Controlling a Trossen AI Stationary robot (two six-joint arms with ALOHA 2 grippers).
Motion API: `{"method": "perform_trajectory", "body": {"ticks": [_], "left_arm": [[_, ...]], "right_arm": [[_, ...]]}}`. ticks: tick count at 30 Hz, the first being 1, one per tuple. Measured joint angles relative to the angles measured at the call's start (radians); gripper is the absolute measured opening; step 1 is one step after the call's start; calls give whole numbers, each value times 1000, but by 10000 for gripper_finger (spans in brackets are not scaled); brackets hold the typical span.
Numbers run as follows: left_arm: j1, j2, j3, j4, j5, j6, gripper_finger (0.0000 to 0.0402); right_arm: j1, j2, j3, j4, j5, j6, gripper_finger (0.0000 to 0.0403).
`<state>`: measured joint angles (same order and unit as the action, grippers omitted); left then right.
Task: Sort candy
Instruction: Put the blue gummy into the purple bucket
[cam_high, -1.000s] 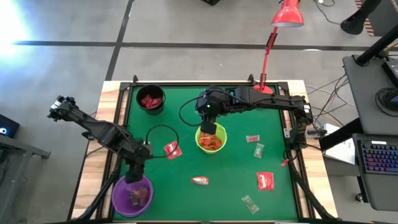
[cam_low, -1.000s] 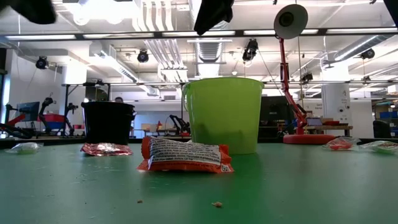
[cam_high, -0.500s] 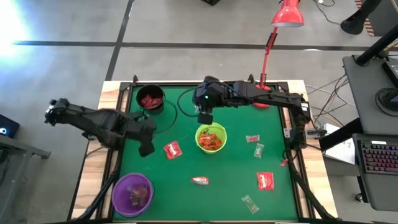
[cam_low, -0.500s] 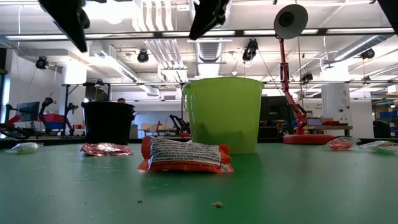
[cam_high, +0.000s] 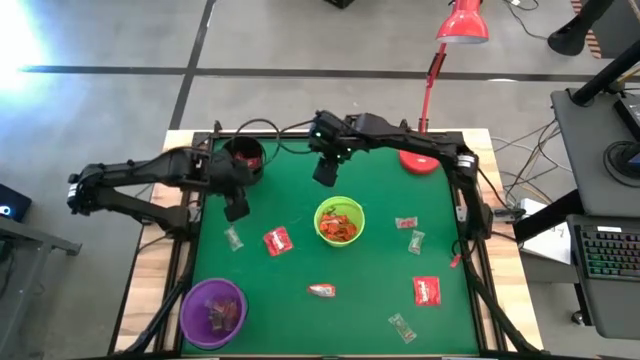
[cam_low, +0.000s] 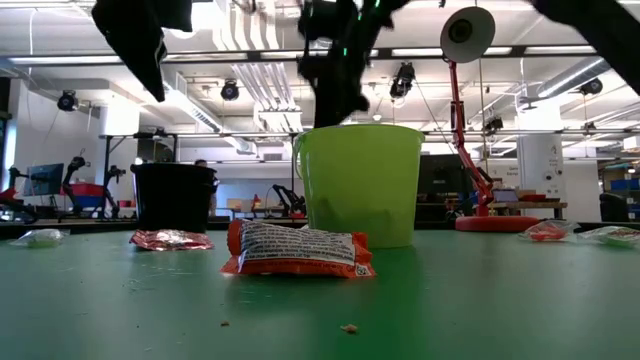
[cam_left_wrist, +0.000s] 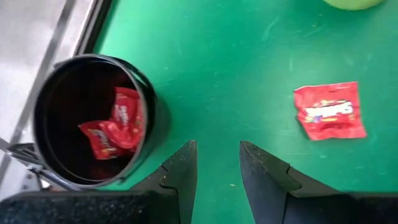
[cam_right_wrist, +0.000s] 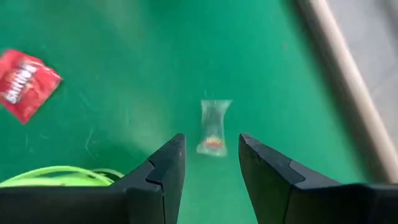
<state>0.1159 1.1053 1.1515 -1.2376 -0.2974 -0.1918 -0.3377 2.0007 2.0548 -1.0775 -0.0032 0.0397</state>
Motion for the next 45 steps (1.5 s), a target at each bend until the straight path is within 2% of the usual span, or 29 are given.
{"method": "perform_trajectory", "body": {"ticks": [5, 11, 13, 16, 25, 45], "left_arm": [[55, 1, 0, 7, 0, 107, 103], [100, 1, 0, 9, 0, 189, 103], [111, 1, 0, 16, -5, 207, 103], [129, 2, 0, 33, -9, 214, 103], [144, 2, 0, 33, -8, 164, 103], [143, 4, 0, 37, -8, 130, 103]], "right_arm": [[-36, 86, 0, -21, -22, 17, 141], [-36, 158, 56, -12, -38, -59, 141], [-37, 182, 69, -13, -79, -83, 141], [-36, 205, 80, -13, -137, -117, 141], [-48, 256, 77, -6, -131, -345, 141], [-89, 367, 72, -13, -125, -282, 141]]}}
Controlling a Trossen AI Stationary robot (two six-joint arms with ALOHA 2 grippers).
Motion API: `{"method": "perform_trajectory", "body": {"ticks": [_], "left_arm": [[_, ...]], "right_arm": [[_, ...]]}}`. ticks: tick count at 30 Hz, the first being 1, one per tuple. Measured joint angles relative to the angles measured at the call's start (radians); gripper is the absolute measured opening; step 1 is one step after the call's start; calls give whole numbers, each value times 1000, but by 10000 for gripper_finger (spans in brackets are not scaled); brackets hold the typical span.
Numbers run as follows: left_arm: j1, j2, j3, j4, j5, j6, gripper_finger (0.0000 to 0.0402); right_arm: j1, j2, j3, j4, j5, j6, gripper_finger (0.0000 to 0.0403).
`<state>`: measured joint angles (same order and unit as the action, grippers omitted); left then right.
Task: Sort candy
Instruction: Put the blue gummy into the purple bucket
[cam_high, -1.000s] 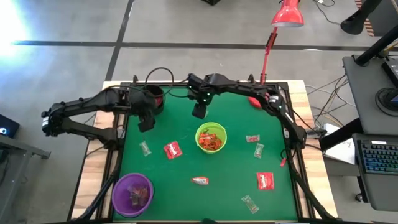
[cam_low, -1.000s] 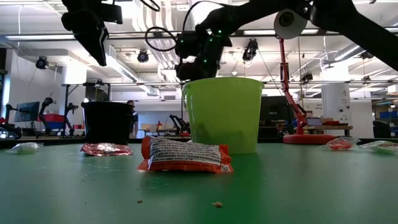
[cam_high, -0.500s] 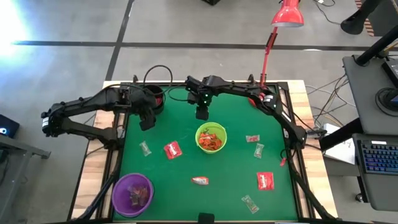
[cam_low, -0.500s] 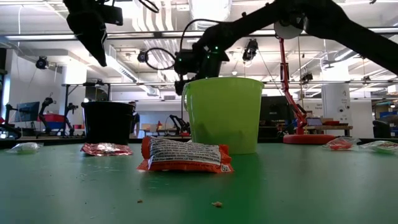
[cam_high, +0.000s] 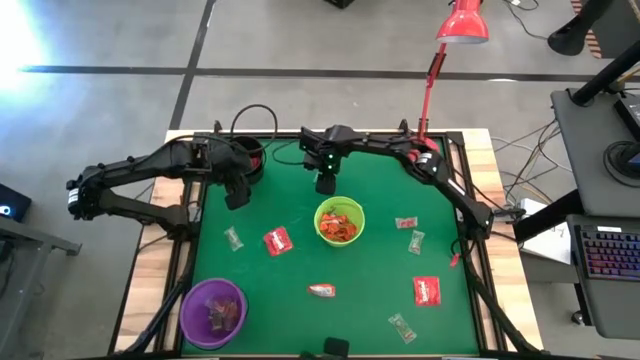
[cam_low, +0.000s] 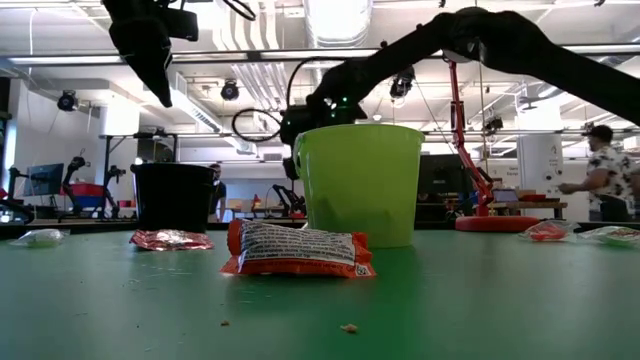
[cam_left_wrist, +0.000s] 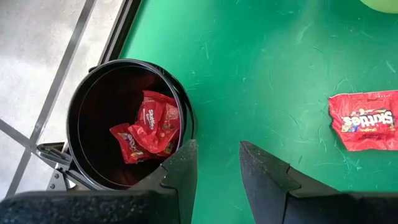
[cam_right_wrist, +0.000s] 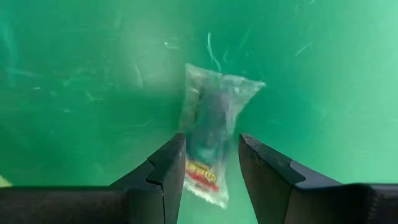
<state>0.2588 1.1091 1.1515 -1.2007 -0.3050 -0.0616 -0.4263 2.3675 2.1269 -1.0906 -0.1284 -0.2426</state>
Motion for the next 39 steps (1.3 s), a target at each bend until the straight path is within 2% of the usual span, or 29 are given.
{"method": "perform_trajectory", "body": {"ticks": [8, 17, 27, 34, 39], "left_arm": [[0, 0, 0, -4, 1, 8, 103], [0, 0, 0, -12, 1, 26, 103], [0, 0, 0, -22, 1, 20, 103], [0, 0, 0, -44, 2, 16, 103], [0, 0, 0, -78, 96, 31, 103]], "right_arm": [[1, 20, 0, 1, 5, 37, 131], [0, 17, 11, -12, 5, 79, 17], [0, -17, 9, -16, 0, 167, 12], [2, -66, 100, -29, -2, 210, 12], [19, -98, 189, -31, -3, 224, 12]]}}
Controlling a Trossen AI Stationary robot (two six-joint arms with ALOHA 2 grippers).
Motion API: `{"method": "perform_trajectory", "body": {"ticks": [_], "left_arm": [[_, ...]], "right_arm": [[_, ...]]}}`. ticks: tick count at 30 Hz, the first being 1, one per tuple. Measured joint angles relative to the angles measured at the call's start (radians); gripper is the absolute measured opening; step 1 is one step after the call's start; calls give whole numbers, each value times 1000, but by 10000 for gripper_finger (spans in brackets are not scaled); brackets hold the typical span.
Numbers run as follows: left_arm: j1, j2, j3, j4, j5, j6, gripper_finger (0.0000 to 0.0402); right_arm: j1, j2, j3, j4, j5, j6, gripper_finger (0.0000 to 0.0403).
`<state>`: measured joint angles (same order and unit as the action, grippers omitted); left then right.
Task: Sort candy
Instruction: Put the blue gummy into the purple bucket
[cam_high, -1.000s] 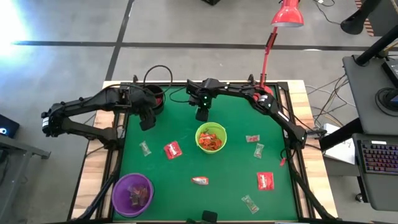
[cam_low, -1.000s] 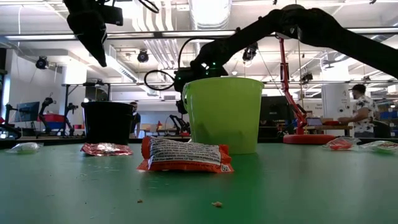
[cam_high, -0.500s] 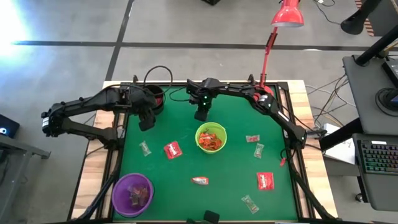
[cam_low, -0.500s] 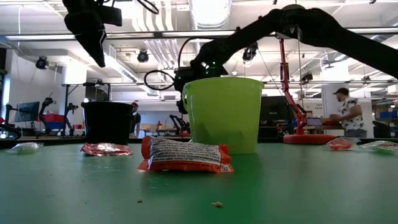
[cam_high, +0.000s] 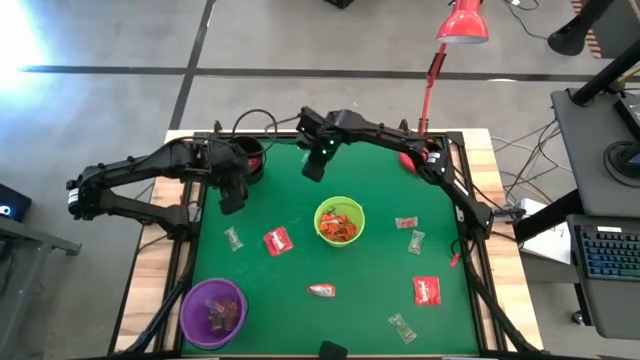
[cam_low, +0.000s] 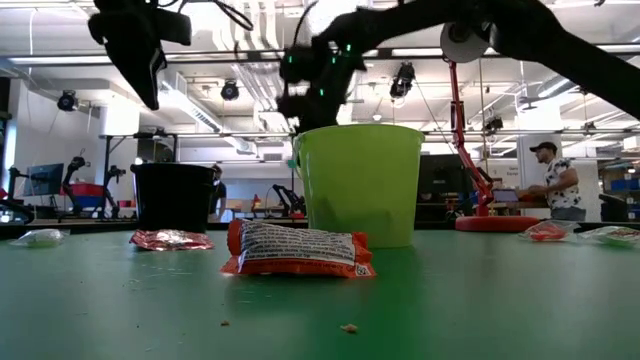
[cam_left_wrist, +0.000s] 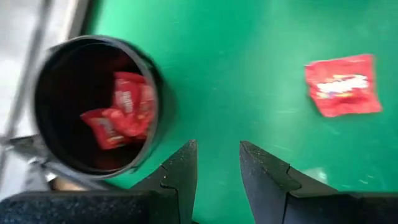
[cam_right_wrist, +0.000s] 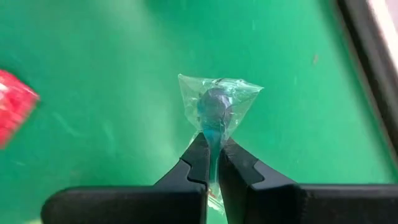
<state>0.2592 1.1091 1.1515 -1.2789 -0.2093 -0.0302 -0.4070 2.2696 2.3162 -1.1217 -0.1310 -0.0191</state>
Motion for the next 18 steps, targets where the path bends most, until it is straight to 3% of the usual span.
{"method": "perform_trajectory", "body": {"ticks": [7, 18], "left_arm": [[0, -1, 0, -1, 103, 22, 111], [-4, -1, 0, 48, 294, 22, 166]], "right_arm": [[38, -63, 31, 35, 3, 67, 12], [156, -152, 39, 69, 0, 80, 12]]}}
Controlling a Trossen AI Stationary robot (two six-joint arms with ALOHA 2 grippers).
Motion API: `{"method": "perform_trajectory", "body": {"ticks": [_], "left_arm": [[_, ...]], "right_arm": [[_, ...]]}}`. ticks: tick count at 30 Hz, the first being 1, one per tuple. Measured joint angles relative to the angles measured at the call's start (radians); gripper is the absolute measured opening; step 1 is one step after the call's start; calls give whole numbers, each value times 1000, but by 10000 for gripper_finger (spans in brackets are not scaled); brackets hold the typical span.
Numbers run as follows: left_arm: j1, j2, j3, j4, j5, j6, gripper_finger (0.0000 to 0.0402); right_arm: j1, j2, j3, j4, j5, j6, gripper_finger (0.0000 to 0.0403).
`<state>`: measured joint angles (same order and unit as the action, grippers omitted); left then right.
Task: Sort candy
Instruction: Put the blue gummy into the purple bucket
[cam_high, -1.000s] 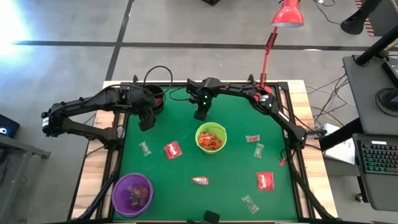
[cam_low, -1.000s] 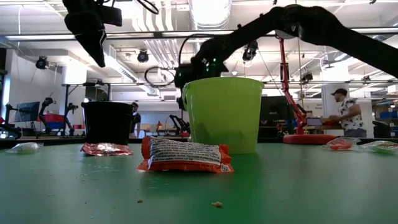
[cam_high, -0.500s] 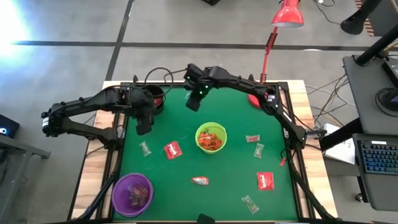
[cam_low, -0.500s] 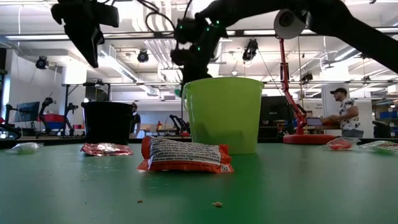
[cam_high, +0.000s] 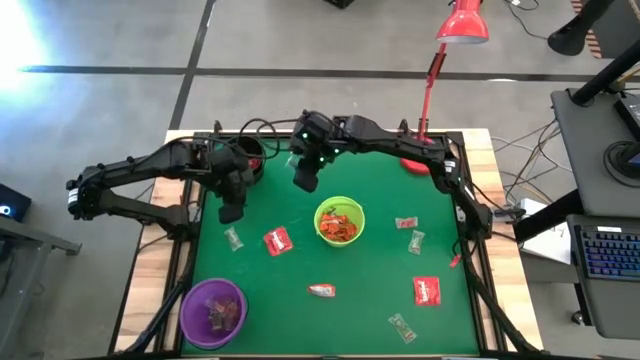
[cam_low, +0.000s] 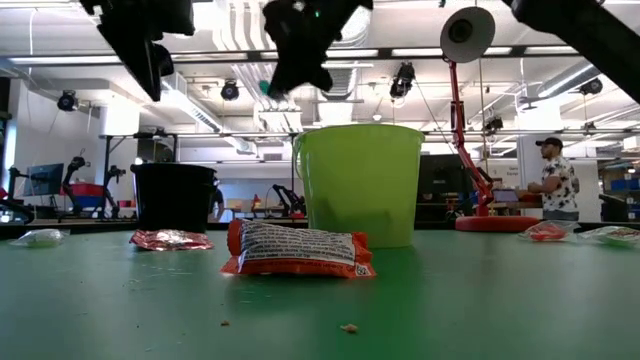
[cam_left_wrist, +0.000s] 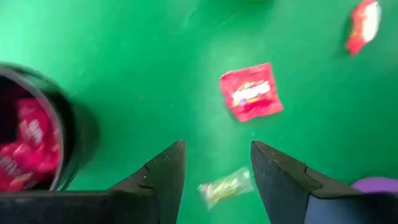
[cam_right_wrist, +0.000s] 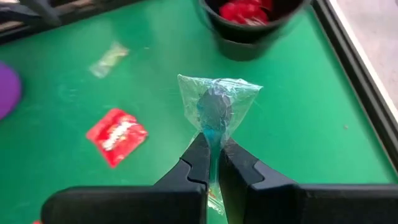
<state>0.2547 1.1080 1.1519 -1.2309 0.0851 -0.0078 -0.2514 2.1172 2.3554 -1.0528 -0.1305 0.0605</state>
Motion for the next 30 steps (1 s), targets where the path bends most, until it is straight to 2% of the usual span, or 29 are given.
{"method": "perform_trajectory", "body": {"ticks": [8, 14, 25, 30], "left_arm": [[0, -4, 0, 189, 200, 3, 168], [0, -3, 0, 313, 299, -98, 168], [-3, 12, 0, 472, 297, -334, 168], [-3, 39, 0, 471, 294, -353, 168]], "right_arm": [[91, -14, 0, 15, -1, 0, 12], [147, -17, 0, 18, -1, -5, 12], [196, -19, 0, 23, 0, -10, 12], [205, -31, 0, 47, 0, -13, 12]]}}
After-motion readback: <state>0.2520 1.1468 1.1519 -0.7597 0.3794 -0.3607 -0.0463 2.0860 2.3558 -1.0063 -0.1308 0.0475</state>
